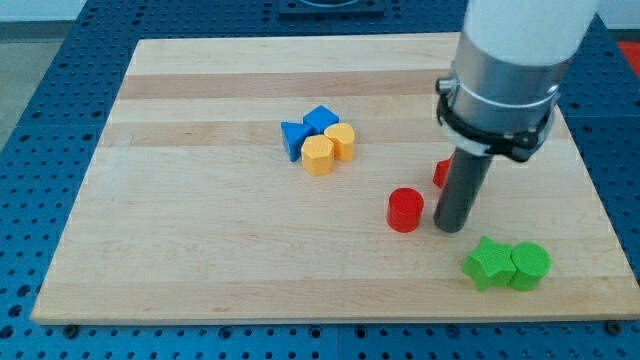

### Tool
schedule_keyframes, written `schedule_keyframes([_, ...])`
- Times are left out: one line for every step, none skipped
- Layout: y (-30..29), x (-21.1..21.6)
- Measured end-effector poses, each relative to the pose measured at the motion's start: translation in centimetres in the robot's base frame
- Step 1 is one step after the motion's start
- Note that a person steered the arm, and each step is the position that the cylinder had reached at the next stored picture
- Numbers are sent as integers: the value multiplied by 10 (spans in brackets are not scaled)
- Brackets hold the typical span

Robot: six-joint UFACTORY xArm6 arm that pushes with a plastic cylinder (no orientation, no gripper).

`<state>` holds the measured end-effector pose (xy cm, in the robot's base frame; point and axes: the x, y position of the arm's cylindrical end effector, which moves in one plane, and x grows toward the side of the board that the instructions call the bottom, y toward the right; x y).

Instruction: Move the red circle to the left of the red star

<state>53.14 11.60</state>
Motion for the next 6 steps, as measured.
schedule_keyframes([-25, 20])
schedule_keyframes([-45, 28])
schedule_keyframes([-51, 21])
schedule_keyframes([-51, 3])
schedule_keyframes([-51, -1])
schedule_keyframes([-61, -1])
